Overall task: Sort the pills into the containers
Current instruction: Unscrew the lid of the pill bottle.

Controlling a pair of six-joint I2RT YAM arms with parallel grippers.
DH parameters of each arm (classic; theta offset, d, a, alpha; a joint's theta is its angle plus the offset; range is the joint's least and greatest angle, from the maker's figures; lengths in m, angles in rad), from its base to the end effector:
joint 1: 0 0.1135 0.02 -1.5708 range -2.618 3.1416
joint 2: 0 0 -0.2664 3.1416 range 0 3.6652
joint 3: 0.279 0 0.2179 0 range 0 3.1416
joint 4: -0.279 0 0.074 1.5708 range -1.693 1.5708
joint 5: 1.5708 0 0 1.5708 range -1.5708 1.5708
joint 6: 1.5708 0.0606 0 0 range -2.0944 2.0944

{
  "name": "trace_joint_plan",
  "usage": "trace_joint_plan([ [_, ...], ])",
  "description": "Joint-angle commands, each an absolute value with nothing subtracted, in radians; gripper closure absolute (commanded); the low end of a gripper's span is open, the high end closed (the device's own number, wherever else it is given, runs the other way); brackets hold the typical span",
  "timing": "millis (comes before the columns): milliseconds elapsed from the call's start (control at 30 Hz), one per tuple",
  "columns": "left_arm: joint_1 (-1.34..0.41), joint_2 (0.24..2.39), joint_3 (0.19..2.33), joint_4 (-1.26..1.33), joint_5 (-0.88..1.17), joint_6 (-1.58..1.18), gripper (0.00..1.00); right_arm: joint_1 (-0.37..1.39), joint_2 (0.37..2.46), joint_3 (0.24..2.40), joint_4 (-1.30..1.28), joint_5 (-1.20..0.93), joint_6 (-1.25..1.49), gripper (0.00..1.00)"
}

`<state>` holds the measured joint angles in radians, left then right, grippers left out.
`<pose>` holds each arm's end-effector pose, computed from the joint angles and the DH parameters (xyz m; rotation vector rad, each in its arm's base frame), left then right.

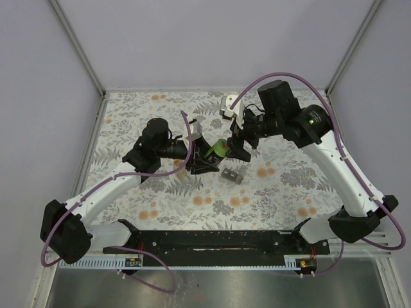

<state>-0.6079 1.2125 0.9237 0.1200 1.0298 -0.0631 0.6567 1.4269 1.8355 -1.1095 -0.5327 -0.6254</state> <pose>0.1740 -0.1844 0.3432 1.2231 1.4003 -1.3626 0.1766 0.1749 0.4341 -1.5465 1.6041 0.6191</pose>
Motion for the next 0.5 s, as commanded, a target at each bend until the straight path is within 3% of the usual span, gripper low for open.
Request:
trace_joint_plan([
  [0,-0.611,1.149,0.982,0.042,0.932,0.087,1.0,0.653,1.43,1.864,-1.032,-0.494,-0.464,0.01],
  [167,-0.611,1.131,0.979,0.038,0.738,0.144,1.0,0.655,1.445,1.89,-1.022,-0.561,-0.287,0.01],
  [467,-0.612,1.124,0.98,0.057,0.606,0.147,1.0,0.649,1.588,1.999,-1.023,-0.505,-0.063,0.01],
])
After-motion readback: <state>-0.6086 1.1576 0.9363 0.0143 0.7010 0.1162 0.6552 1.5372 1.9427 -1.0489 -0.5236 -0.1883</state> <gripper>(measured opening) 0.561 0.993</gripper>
